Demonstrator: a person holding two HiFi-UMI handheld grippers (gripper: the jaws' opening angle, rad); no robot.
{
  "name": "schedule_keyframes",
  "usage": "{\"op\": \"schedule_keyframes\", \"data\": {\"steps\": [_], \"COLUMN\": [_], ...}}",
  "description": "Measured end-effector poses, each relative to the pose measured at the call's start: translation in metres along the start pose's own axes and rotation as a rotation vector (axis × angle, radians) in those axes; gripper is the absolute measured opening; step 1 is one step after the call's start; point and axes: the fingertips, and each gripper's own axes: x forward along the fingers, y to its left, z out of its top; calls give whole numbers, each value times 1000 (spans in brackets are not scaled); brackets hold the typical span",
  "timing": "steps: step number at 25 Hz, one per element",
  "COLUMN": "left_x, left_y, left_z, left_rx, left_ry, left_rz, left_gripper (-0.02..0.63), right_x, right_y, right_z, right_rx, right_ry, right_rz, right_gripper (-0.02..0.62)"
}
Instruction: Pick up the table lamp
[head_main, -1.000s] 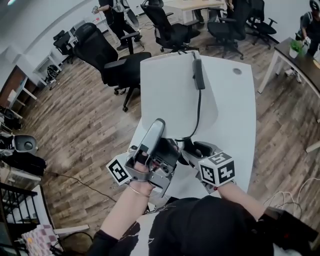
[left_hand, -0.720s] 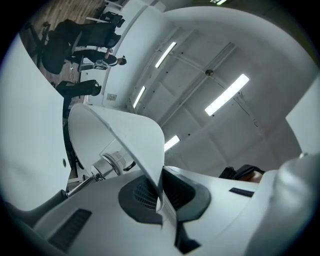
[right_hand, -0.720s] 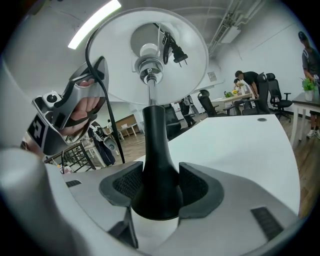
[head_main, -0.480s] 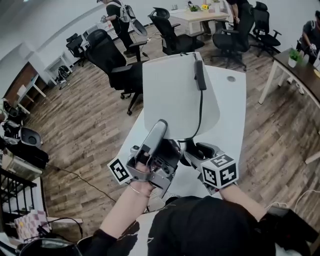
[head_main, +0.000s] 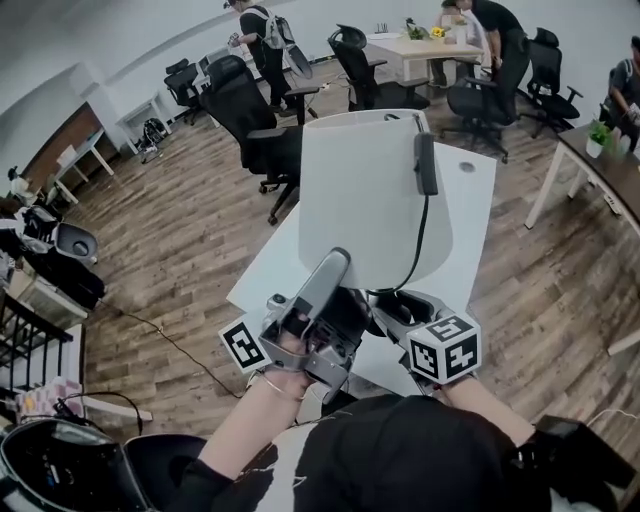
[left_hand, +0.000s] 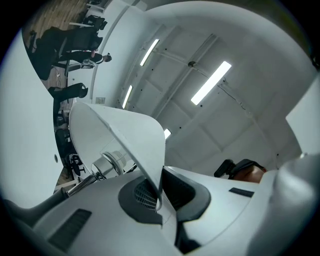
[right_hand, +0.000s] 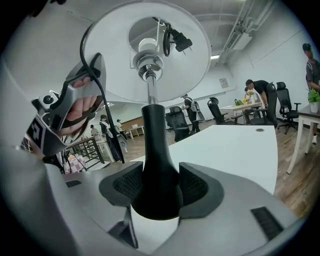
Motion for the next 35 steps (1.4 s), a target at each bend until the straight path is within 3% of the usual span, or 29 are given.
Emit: {"op": "schedule_keyframes", "data": {"steps": [5,16,25,35], "left_x": [-12,-33,-52,-74], "left_y": [-30,-45,-50,-74], "left_z": [-16,-51,-48,-25], "left_rx": [33,37,-9,-41], "left_ry": [-29,-4,5,61], "left_rz": [-34,11,13,2], "left_gripper": [11,11,11,11], "right_x": [-27,-49,-50,-35], "right_y": [18,40,57,105], "right_z": [-9,-49,-66,-69], "right_rx": [-45,-3,22,62], "right_ry": [-12,39,65,58], "right_rz": [17,46,13,-13], "right_gripper": [235,235,235,235]}}
